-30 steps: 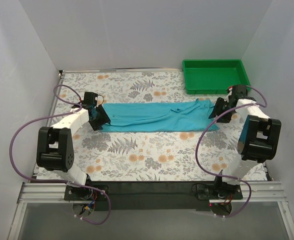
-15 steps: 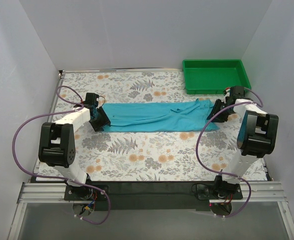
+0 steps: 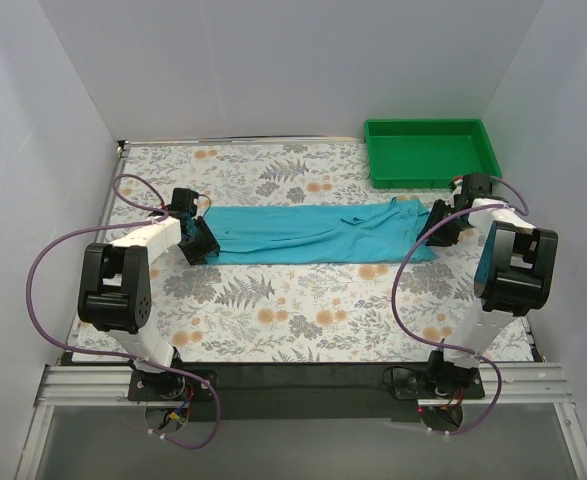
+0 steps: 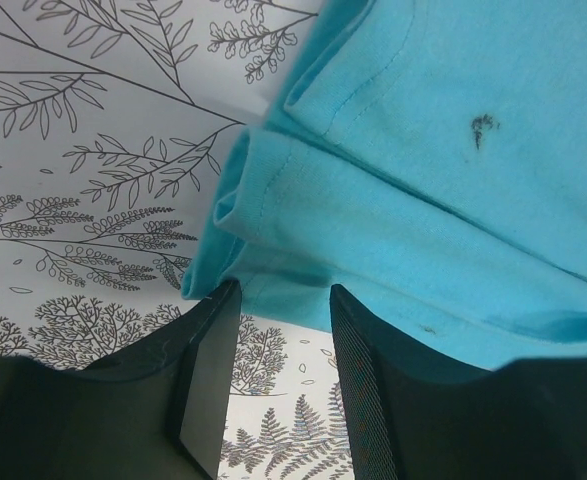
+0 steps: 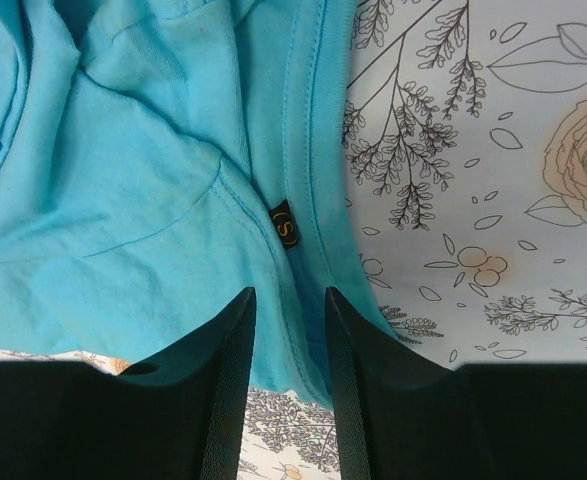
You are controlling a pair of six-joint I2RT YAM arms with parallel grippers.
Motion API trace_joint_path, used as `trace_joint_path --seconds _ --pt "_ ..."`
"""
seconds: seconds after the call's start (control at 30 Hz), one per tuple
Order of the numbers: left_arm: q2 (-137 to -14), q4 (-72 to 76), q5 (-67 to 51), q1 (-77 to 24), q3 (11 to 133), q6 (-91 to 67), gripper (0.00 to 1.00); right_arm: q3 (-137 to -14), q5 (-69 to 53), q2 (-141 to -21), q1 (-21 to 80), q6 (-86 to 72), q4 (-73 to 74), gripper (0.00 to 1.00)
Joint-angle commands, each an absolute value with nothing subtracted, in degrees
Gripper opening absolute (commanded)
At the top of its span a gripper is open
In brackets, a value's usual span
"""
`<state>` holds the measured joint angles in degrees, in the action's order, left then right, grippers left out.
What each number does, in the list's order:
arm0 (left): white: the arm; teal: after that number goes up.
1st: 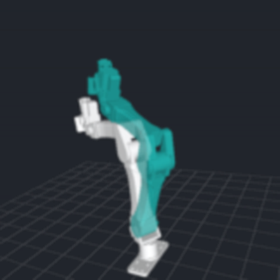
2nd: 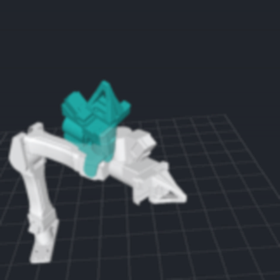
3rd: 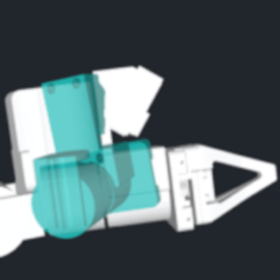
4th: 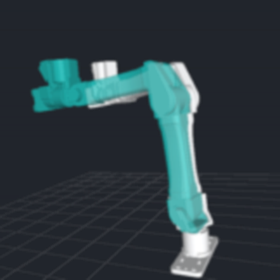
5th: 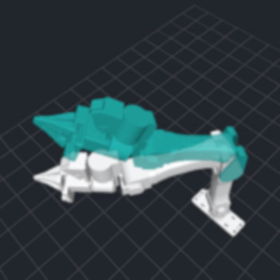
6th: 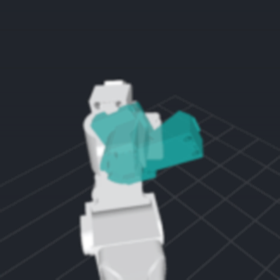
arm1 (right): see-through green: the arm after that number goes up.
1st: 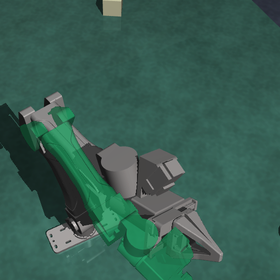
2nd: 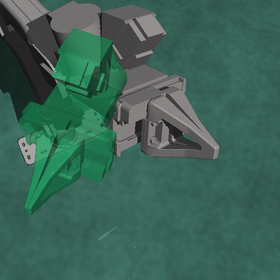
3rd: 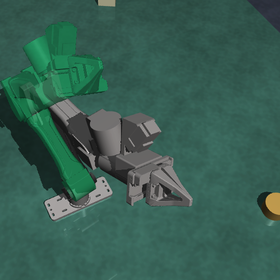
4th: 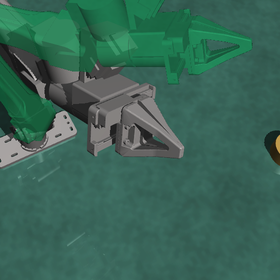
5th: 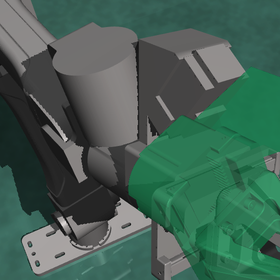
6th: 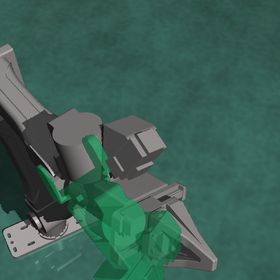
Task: Fold and stack the t-shirts
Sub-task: Fold the tshirt
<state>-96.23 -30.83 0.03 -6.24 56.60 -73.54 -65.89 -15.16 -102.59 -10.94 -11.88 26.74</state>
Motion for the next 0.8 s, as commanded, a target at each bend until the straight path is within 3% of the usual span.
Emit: trace_joint_path --seconds 0.0,0.13,0.37,0.77 --pt "-95.45 -30.5 1.41 -6.5 55.02 -73.83 0.4 -66.09 -14.94 -101.33 -11.25 -11.16 26.89 0.36" --pt "-95.45 -30.5 1.49 -6.5 54.84 -73.83 0.4 -65.39 -16.7 -101.87 -11.25 -11.16 26.81 0.33" --pt "-95.62 -30.93 2.02 -6.5 54.49 -74.35 0.36 -64.34 -16.36 -99.76 -11.42 -10.99 27.86 0.01" --pt "-96.68 -34.36 3.52 -5.89 52.91 -76.11 0.29 -50.64 -10.29 -88.69 -15.64 -15.29 21.64 0.01"
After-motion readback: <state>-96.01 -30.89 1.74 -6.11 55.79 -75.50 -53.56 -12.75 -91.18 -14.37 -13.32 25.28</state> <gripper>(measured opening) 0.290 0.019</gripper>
